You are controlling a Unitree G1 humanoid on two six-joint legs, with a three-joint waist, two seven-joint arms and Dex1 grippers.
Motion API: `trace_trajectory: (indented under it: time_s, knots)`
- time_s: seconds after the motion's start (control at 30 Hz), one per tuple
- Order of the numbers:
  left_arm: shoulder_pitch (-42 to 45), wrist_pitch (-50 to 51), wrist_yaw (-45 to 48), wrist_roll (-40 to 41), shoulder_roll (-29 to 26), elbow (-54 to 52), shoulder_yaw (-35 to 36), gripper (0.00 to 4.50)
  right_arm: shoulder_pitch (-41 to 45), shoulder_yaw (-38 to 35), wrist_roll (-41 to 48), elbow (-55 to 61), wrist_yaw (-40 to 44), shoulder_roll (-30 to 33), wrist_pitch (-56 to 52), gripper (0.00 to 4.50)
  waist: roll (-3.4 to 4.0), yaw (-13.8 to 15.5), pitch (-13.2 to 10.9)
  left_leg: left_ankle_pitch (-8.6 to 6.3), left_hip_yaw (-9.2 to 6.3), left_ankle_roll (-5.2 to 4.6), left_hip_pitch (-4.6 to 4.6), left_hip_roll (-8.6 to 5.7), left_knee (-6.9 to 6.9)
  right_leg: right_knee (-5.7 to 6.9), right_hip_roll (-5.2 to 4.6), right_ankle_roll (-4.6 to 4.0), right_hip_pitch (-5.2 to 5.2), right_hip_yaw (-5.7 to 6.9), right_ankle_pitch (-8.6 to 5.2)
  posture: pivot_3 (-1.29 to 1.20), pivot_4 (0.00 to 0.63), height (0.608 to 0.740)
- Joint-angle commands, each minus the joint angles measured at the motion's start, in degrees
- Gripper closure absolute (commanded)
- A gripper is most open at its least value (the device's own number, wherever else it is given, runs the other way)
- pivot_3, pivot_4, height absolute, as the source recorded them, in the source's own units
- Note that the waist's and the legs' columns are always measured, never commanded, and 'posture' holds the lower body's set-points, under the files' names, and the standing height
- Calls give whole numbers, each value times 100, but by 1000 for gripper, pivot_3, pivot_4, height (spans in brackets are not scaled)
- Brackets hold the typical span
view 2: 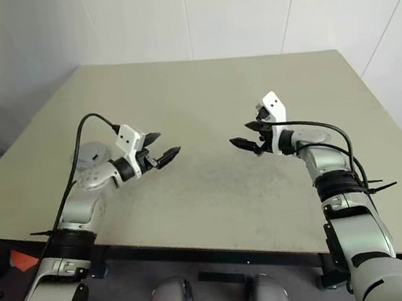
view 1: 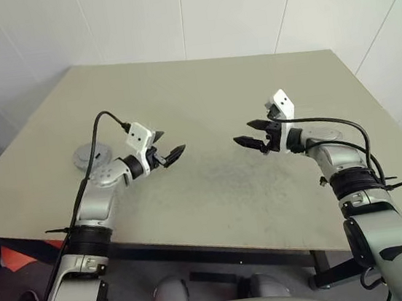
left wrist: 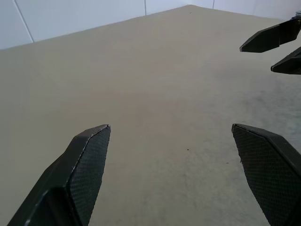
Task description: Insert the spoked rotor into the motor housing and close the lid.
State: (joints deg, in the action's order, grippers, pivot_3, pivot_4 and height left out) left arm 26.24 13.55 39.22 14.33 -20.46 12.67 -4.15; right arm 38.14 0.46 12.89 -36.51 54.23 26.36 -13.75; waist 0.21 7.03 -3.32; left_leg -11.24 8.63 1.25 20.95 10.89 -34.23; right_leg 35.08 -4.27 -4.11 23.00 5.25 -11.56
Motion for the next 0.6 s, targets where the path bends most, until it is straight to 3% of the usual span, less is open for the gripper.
trace_trajectory:
  time_s: [0.03,0.6]
  knots:
    - [171,-143,7,-42,19,-26,89,141,277,-142,-4,-30,-104,-37,212,134,0,-5,0,0,0,0,0,0,0,0,0,0,0,0,0,0,0,740]
    - [304,-190,-48,-50,103,110,217,141,529,-136,-201,-442,-293,-80,468,134,2,1,0,0,1,0,1,0,-2,3,0,-1,1,0,0,0,0,740]
